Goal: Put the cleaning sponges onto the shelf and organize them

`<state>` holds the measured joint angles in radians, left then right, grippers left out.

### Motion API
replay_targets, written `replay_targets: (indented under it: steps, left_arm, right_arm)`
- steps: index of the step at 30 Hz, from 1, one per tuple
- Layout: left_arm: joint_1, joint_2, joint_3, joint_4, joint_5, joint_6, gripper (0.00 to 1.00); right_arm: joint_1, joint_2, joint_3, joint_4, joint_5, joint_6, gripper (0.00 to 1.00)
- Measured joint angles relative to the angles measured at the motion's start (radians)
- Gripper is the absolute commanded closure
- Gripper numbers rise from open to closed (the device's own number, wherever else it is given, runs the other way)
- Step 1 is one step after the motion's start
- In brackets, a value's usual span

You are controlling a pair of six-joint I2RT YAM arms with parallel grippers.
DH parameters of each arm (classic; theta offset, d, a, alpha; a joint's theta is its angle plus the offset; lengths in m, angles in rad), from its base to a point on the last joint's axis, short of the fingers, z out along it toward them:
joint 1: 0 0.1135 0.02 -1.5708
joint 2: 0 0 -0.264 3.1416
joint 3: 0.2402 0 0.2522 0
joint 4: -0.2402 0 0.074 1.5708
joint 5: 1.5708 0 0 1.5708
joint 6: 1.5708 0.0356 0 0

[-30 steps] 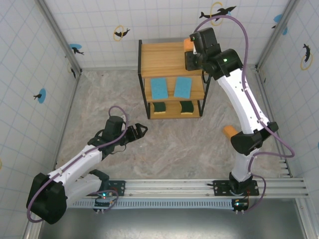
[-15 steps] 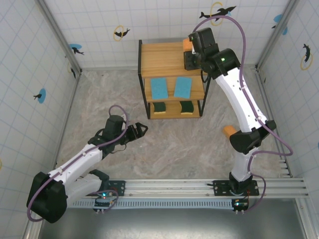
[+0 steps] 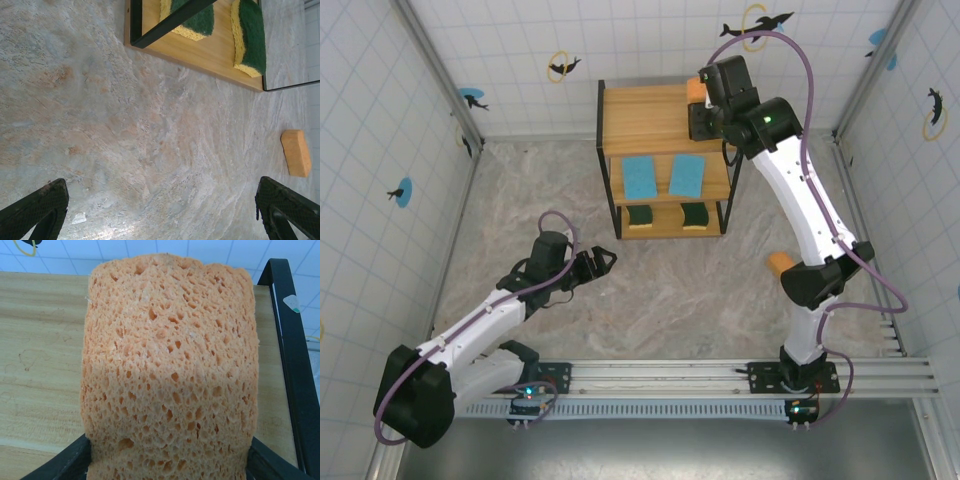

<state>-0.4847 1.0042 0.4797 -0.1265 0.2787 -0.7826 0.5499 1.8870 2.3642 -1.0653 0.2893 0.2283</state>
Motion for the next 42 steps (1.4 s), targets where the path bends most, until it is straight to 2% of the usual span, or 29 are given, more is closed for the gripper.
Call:
replay_targets:
  steps: [11, 22, 42]
  left_arm:
    - [0.000, 0.000, 0.000, 0.000, 0.000, 0.000, 0.02]
    - [0.000, -0.001, 0.000, 0.000, 0.000, 0.000, 0.03]
    - [0.000, -0.003, 0.000, 0.000, 0.000, 0.000, 0.02]
  right_arm:
    - [0.000, 0.002, 0.000, -0.001, -0.003, 0.016, 0.28]
    - [0.002, 0.018, 0.000, -0.001, 0.001, 0.024, 0.25]
    - [0.007, -0.029, 0.000, -0.011, 0.011, 0.013, 0.03]
